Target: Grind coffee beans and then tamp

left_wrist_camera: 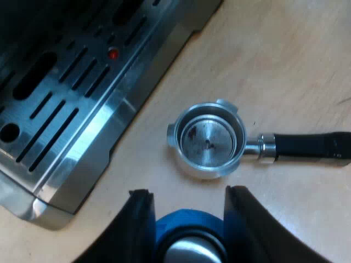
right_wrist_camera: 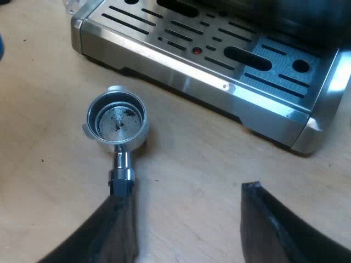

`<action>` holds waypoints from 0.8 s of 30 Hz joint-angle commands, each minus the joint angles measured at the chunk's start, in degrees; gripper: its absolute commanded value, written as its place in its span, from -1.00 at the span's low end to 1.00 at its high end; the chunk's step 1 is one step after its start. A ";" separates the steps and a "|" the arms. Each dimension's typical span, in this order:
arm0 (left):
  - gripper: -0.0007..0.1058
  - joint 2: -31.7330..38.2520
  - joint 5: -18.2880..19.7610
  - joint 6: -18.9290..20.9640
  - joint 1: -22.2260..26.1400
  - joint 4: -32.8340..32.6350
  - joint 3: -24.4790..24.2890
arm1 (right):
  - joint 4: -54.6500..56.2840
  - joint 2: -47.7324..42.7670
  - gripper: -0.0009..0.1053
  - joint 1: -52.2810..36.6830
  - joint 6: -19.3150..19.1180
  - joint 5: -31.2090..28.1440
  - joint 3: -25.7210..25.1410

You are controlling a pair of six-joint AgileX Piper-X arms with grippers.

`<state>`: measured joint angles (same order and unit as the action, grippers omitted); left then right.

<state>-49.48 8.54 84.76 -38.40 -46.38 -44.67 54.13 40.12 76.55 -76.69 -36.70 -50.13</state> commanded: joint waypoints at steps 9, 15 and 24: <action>-0.97 -5.60 -1.66 -1.86 -5.33 4.95 -2.35 | 0.12 -0.20 -0.10 -0.38 -0.72 0.16 -0.20; -0.97 -8.21 -2.79 -1.86 -7.26 7.76 -2.35 | 0.12 -0.20 -0.10 -0.38 -0.72 1.06 -0.20; -0.97 -12.04 -2.47 -1.86 -7.24 13.10 -2.35 | 0.12 -0.20 -0.10 -0.38 -0.72 2.13 -0.20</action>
<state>-61.45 6.61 83.27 -45.40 -34.83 -46.54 54.13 40.12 76.55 -76.69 -34.90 -50.13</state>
